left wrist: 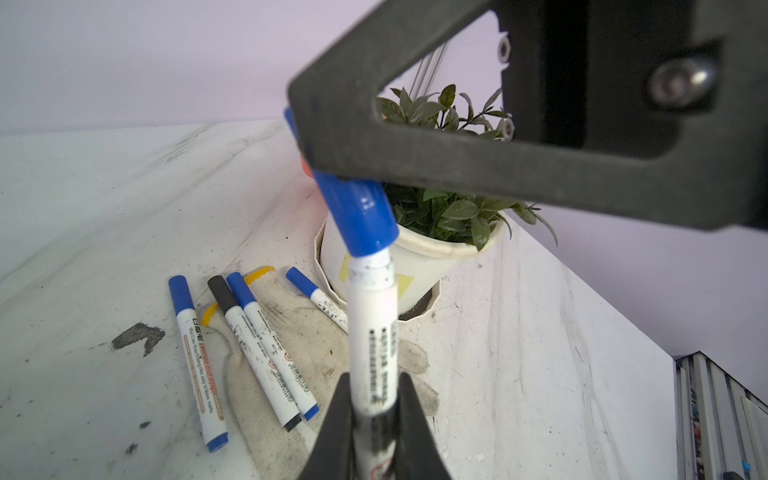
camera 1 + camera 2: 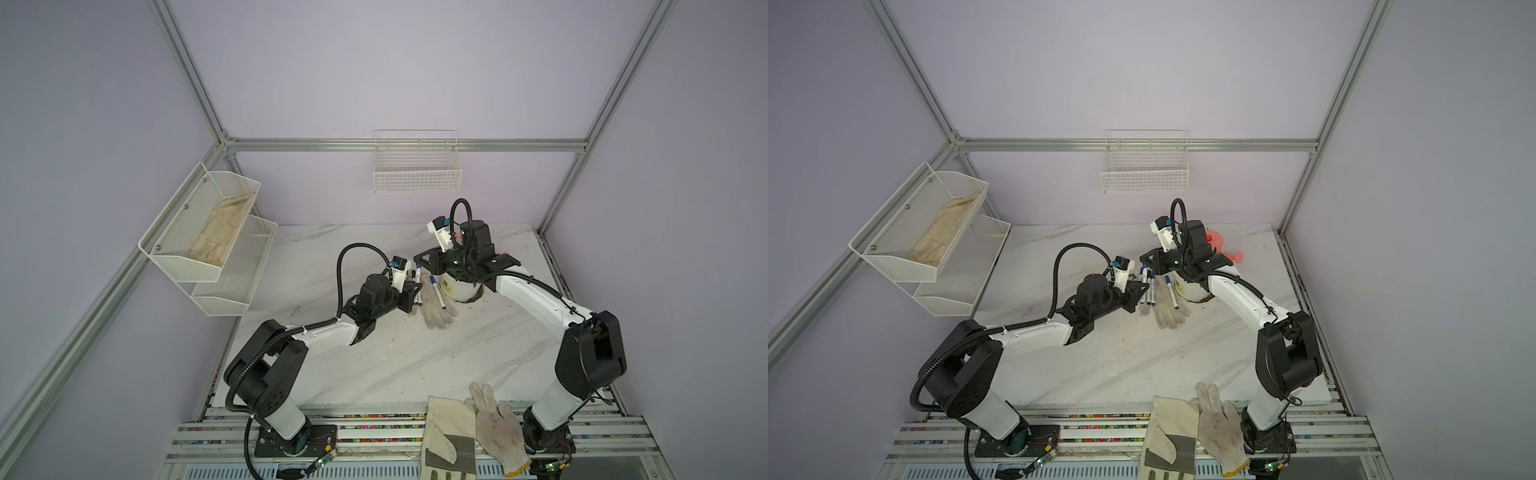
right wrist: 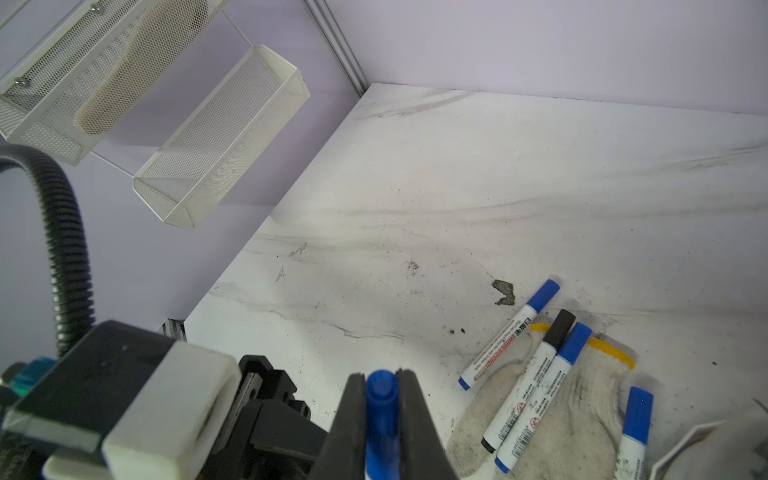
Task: Insert the pens into the pen caps
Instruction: 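Lower the blue cap onto the marker tip held by the left gripper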
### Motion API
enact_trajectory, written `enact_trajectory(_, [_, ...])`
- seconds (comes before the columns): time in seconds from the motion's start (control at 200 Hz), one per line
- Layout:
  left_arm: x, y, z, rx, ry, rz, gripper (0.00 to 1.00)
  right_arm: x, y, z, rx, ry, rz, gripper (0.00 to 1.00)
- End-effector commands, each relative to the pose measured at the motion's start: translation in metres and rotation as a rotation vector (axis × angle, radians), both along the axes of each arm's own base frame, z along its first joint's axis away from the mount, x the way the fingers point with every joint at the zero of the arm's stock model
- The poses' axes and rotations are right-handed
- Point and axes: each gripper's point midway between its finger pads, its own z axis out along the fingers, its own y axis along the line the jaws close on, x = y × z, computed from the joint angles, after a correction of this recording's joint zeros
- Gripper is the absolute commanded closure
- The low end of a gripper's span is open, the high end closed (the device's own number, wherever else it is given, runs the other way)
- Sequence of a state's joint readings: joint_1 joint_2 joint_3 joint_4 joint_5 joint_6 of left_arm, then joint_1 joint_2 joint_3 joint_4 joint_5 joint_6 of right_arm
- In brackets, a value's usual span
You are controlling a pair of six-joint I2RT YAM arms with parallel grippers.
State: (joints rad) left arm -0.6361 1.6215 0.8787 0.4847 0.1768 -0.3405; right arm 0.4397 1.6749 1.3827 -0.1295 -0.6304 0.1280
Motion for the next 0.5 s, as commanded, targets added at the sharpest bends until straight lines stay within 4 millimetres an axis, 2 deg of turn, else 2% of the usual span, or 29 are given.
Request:
enact_trajectory(0.0, [0.014,0.007,0.054,-0.177,-0.105,0.029,1.00,-0.012,-0.001,0.006,0.044,0.024,0.046,1.00])
enact_trajectory(0.12, [0.023,0.012,0.076,-0.277,-0.133,0.021,1.00,-0.019,-0.004,0.005,0.081,0.067,0.093,1.00])
enact_trajectory(0.215, [0.027,0.011,0.087,-0.280,-0.163,0.014,1.00,-0.027,-0.003,0.002,0.099,0.098,0.134,1.00])
enact_trajectory(0.335, [0.033,0.009,0.095,-0.258,-0.204,0.017,1.00,-0.036,-0.001,-0.011,0.087,0.151,0.177,1.00])
enact_trajectory(0.5, [0.038,0.010,0.103,-0.247,-0.247,0.033,1.00,-0.044,-0.003,-0.040,0.027,0.250,0.203,1.00])
